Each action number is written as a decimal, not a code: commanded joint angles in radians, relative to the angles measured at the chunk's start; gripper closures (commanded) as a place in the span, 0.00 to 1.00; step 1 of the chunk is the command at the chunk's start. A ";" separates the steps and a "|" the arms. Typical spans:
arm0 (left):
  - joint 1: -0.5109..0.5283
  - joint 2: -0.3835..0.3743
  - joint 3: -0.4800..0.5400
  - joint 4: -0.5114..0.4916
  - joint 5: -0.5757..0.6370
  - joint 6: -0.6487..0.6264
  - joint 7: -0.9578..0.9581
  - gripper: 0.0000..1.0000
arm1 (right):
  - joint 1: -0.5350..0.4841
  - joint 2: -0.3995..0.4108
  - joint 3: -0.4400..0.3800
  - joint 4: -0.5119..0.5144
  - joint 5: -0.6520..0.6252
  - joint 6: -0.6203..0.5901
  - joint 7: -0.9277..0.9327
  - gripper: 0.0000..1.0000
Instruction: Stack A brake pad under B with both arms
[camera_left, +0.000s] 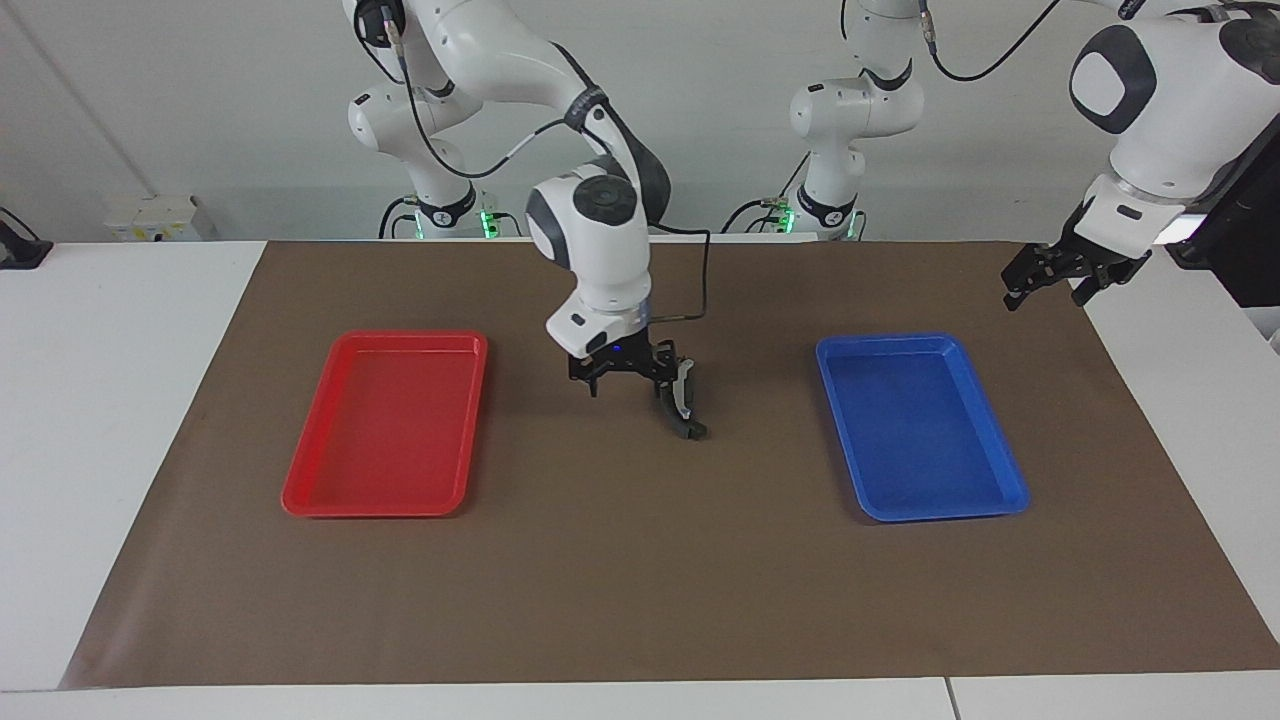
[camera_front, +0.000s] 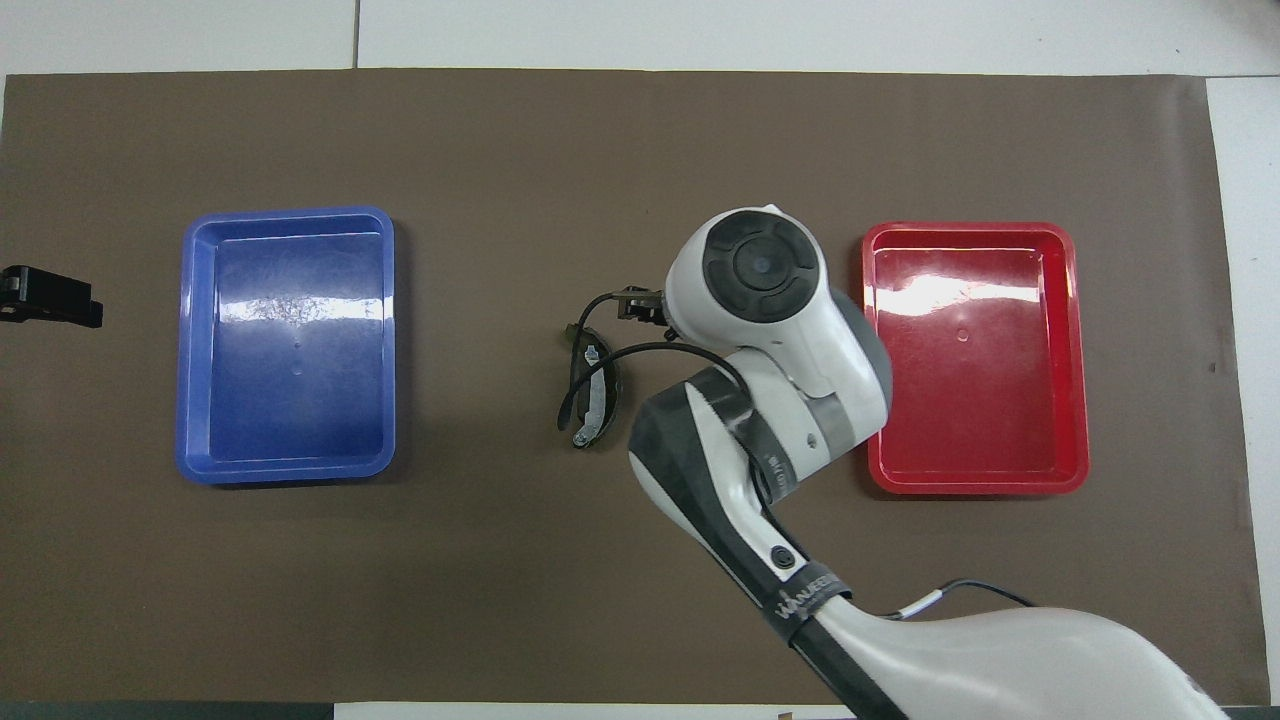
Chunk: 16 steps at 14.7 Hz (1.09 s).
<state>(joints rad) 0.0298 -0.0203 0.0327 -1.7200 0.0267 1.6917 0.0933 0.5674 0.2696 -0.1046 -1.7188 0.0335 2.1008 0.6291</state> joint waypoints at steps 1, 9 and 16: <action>0.001 -0.015 0.001 -0.003 -0.002 -0.006 -0.012 0.01 | -0.082 -0.081 0.013 -0.028 -0.053 -0.074 -0.034 0.00; 0.005 -0.015 0.001 -0.003 -0.002 -0.007 -0.012 0.01 | -0.343 -0.242 0.014 -0.044 -0.080 -0.313 -0.337 0.00; 0.005 -0.015 0.001 -0.003 -0.002 -0.007 -0.012 0.01 | -0.530 -0.346 0.014 -0.094 -0.064 -0.430 -0.489 0.00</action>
<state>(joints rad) 0.0312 -0.0205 0.0355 -1.7200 0.0267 1.6918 0.0921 0.0839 -0.0314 -0.1049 -1.7828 -0.0332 1.6870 0.1757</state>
